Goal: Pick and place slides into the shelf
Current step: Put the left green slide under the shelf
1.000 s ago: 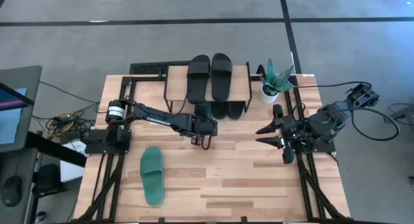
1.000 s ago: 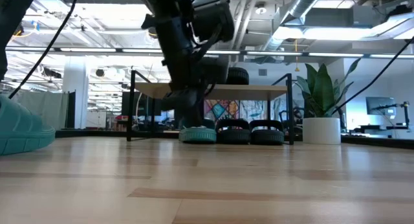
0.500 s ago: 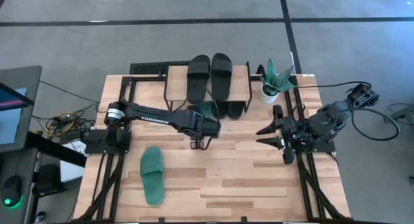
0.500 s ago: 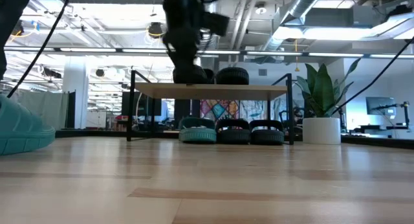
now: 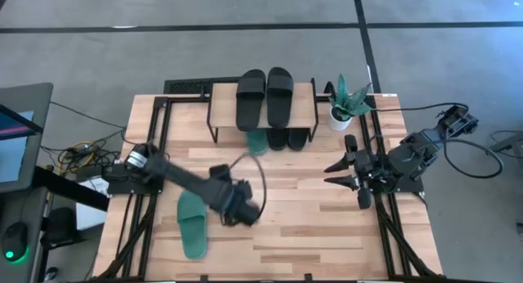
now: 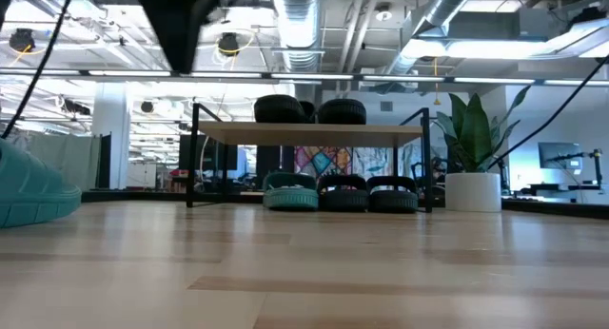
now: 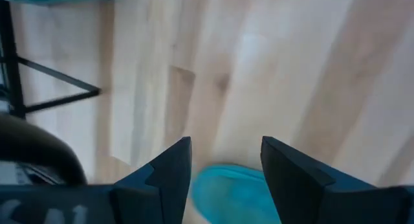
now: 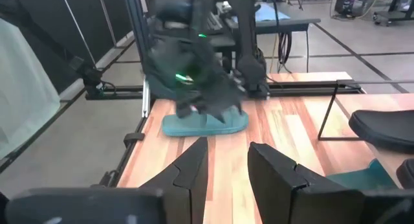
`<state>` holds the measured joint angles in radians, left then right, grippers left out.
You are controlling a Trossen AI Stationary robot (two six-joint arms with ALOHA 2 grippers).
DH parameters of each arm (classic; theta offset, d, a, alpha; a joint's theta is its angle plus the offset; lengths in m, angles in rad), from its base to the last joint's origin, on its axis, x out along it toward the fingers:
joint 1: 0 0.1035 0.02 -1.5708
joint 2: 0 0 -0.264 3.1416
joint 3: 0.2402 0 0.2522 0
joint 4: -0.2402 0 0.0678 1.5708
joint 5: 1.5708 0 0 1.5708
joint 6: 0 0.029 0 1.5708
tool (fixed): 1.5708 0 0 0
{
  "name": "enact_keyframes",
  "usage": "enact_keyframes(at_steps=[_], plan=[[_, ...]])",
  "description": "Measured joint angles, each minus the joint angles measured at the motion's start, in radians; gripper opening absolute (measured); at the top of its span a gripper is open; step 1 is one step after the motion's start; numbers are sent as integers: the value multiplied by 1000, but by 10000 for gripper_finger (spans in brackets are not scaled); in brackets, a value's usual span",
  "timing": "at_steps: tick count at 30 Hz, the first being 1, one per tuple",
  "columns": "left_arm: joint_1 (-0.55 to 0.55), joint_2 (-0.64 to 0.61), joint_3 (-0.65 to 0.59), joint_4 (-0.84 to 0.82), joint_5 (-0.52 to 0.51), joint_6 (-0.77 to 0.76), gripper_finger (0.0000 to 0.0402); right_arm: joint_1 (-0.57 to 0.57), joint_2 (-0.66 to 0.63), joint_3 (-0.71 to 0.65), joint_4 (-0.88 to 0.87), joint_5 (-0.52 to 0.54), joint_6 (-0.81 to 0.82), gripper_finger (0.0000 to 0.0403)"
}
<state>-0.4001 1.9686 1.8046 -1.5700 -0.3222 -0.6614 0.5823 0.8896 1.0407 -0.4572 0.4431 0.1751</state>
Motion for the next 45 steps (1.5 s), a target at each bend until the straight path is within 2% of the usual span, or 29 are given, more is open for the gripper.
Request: enact_keyframes(at_steps=[7, 17, 22, 26, 34, 40, 45], plan=[[-211, 0, 0, -2, -133, -309, 174, 0, 0, -56, 46, -5, 8, 98], [-462, 0, -1, -1, -245, -584, 174, 0, 27, -60, 52, -24, 1, 98], [-547, 0, -46, -1, -224, -681, 174, 0, 40, -60, 54, -24, 1, 98], [-585, 0, -103, -1, -144, -721, 174, 0, 57, -60, 53, -23, 1, 98], [-588, 0, -237, -1, -65, -725, 174, 0, 102, -60, 53, -24, 8, 98], [-587, 0, -335, 12, -68, -726, 174, 0, 114, -60, 58, -24, 16, 98], [-587, 0, -417, 86, -65, -725, 174, 0, 113, -60, 80, -24, 15, 98]])
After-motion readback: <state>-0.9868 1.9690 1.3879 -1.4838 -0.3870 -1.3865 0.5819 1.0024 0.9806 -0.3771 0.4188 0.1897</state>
